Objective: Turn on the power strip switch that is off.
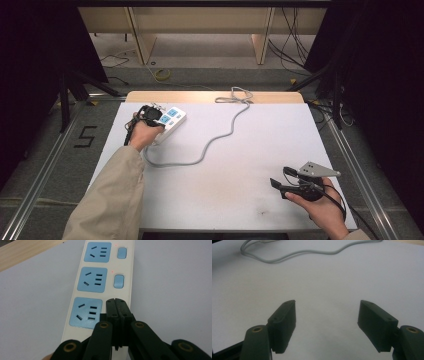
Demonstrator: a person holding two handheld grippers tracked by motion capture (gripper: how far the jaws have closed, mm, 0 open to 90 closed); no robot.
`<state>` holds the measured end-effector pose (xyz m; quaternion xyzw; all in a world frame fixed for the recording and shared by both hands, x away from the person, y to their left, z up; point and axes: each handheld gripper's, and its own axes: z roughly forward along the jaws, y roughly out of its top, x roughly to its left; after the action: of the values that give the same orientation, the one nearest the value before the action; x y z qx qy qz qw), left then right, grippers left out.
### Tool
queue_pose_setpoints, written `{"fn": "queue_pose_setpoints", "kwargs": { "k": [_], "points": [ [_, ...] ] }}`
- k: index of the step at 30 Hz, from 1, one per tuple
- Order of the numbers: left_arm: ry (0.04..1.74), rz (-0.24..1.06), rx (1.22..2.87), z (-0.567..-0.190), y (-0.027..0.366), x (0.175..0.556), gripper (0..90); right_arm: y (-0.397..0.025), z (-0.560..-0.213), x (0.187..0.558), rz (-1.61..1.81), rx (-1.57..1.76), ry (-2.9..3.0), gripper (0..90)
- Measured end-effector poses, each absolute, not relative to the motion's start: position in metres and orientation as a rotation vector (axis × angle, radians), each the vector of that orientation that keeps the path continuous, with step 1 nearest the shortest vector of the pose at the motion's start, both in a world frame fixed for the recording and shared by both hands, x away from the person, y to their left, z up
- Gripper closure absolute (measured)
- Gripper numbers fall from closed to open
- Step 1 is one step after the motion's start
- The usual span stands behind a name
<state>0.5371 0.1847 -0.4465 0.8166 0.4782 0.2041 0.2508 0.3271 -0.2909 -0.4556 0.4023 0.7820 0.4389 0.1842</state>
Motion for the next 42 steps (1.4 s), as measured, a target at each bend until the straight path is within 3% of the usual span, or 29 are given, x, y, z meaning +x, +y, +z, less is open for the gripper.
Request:
{"fn": "queue_pose_setpoints", "kwargs": {
  "k": [42],
  "points": [
    [1.259,0.591,2.316,-0.4478,0.1782,0.5412,89.9,-0.2904,-0.4553,0.3269,1.237,1.127,2.207,31.3]
  ]
}}
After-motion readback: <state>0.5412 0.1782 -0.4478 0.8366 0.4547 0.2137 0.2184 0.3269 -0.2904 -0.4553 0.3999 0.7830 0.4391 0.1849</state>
